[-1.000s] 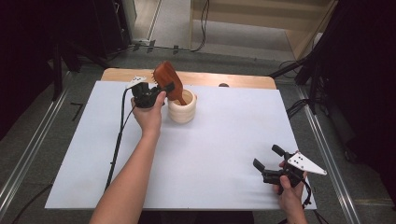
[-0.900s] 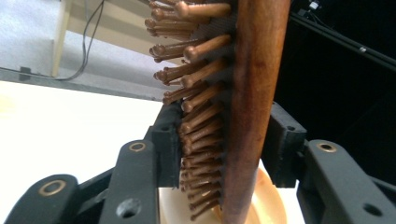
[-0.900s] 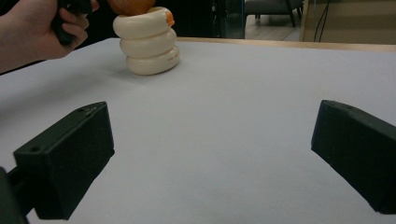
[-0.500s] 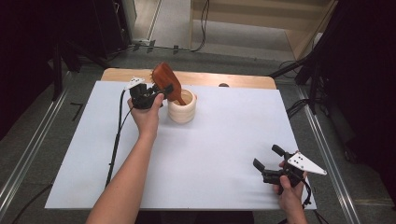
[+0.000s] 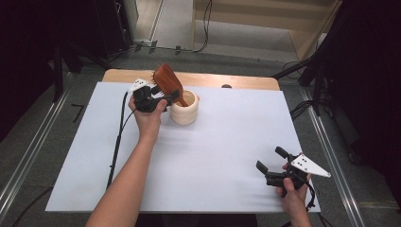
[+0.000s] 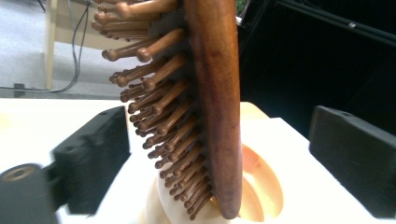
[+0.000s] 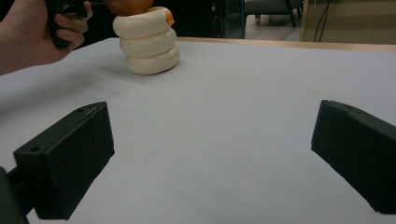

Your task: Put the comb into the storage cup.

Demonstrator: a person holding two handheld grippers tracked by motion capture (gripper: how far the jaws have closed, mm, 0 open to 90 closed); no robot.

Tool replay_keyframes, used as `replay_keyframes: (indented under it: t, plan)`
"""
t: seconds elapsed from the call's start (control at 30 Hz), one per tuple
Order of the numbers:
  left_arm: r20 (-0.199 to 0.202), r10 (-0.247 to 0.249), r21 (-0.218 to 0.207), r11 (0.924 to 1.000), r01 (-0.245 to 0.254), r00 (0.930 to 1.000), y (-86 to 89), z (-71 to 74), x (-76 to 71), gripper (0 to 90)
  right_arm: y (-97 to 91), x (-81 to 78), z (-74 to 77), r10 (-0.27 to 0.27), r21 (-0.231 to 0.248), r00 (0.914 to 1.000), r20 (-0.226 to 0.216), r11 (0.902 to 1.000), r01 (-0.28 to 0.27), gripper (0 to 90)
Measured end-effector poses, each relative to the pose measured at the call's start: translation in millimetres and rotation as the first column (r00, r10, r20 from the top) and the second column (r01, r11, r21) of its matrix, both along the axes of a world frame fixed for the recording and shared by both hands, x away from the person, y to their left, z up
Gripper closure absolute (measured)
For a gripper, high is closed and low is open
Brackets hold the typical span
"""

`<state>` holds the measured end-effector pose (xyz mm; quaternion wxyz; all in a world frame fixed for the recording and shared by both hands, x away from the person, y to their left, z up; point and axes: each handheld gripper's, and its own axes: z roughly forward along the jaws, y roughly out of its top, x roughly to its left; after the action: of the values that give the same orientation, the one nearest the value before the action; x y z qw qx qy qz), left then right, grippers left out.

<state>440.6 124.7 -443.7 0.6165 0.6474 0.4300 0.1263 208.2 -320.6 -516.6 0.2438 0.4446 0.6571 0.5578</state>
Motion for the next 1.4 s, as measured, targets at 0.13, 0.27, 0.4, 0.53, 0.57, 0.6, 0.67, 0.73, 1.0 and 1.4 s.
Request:
replay_keyframes:
  t: [0.13,0.27,0.4,0.53,0.57,0.6,0.67,0.73,1.0,1.4]
  plan:
    - [0.0,-0.002,0.008,1.0,0.002,1.0,0.6,0.1,-0.4,1.1,0.1,0.1,-0.1,0.0,-0.001,1.0,0.0,1.0,0.0,0.0]
    - [0.008,-0.004,0.051,0.9987,0.003,1.0,0.3,0.8,-2.2,0.0,0.3,-0.1,0.0,0.001,0.001,1.0,-0.002,1.0,-0.001,0.0]
    - [0.021,-0.001,0.067,0.9978,0.0,0.9998,1.5,2.1,-4.6,0.0,0.2,0.2,-0.1,-0.001,0.0,1.0,0.0,1.0,0.001,0.0]
    - [0.025,0.001,0.062,0.9981,-0.003,0.9997,5.6,2.3,-7.0,0.0,0.6,0.1,-0.1,0.001,-0.002,1.0,-0.002,1.0,-0.001,0.0]
    - [0.027,0.0,0.066,0.9978,-0.002,0.9996,6.0,2.4,-7.7,0.0,0.7,0.0,0.0,0.001,-0.001,1.0,-0.003,1.0,-0.001,0.0]
    - [0.03,0.0,0.074,0.9973,-0.002,0.9995,6.8,2.5,-8.8,0.0,0.8,0.0,0.0,0.001,-0.001,1.0,-0.004,1.0,-0.001,0.0]
    - [0.035,-0.004,0.079,0.9969,0.001,0.9994,8.7,2.5,-10.9,0.0,1.1,-0.3,0.1,0.001,0.0,1.0,-0.006,1.0,-0.001,0.0]
    - [0.039,-0.004,0.084,0.9964,0.001,0.9992,10.4,2.5,-13.3,0.0,1.2,-0.3,0.1,0.001,0.0,1.0,-0.007,1.0,-0.001,0.0]
    - [0.063,-0.011,0.095,0.9955,0.005,0.9979,18.3,4.0,-24.6,0.0,1.8,0.1,0.1,0.0,-0.009,1.0,0.0,1.0,0.0,0.0]
    - [0.092,-0.039,0.125,0.9918,0.027,0.995,25.1,7.5,-44.3,0.0,2.2,-0.1,0.1,0.001,-0.014,1.0,-0.001,0.9999,-0.001,0.0]
